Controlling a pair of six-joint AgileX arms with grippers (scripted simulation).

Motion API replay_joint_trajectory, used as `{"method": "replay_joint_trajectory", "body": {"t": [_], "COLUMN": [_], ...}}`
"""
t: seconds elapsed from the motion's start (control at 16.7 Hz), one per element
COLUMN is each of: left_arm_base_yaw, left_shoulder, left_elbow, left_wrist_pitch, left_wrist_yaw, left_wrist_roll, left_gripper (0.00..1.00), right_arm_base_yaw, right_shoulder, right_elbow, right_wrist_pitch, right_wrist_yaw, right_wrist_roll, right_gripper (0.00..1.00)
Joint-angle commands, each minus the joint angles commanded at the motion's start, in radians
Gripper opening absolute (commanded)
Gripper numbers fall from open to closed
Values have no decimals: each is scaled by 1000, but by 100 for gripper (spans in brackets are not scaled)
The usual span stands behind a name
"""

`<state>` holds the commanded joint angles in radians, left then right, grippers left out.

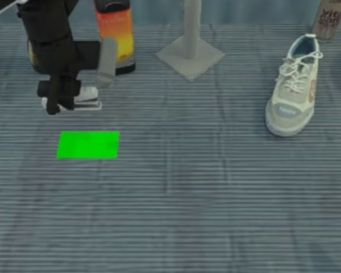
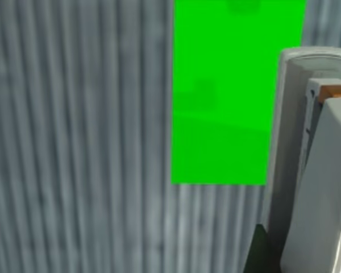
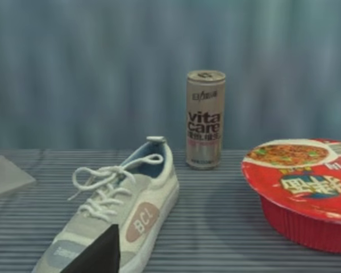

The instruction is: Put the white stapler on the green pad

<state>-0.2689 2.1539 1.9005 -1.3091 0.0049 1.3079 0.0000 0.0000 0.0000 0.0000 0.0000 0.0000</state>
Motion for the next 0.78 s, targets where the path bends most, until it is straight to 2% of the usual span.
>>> {"method": "replay_joint_trajectory", "body": {"t": [0.36, 0.78], "left_arm_base_yaw": [-6, -1], "left_shoulder": [10, 78], "left_elbow": [-37, -245], "left_wrist_pitch": [41, 329], "left_wrist_yaw": [0, 0], "left_wrist_roll": [1, 0], "left_gripper": [0, 0], "right_arm_base_yaw": [0, 0], "right_shoulder": [0, 0], "right_elbow": [0, 0], "right_wrist_pitch": [0, 0], "right_wrist_yaw": [0, 0], "right_wrist_roll": [0, 0], "right_gripper": [100, 100]}}
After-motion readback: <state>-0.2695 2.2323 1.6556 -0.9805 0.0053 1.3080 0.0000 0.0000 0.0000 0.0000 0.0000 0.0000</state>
